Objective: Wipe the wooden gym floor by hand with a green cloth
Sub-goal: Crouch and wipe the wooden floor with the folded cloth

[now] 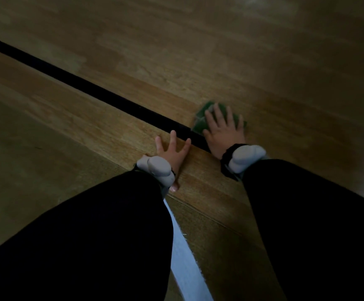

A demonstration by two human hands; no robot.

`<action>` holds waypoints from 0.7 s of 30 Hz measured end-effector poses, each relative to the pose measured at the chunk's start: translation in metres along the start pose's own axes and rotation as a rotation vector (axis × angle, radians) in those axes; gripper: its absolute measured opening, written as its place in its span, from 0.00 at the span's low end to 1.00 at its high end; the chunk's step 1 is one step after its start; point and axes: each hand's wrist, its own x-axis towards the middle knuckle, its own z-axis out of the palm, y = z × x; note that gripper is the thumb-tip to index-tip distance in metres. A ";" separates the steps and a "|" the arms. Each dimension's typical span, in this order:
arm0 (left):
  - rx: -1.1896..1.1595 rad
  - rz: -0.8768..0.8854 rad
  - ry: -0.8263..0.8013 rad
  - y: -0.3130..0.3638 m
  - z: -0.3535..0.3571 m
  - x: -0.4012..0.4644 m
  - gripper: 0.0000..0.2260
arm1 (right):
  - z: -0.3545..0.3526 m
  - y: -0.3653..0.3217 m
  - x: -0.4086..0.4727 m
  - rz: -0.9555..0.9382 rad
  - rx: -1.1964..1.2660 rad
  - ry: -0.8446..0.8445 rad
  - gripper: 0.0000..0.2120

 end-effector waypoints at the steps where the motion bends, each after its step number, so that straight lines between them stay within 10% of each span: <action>1: -0.006 -0.010 -0.006 0.000 0.001 0.001 0.59 | 0.005 -0.010 -0.004 -0.034 -0.019 0.006 0.27; 21: -0.010 0.004 0.113 -0.010 0.011 0.007 0.62 | 0.005 0.018 -0.022 0.086 0.017 0.004 0.27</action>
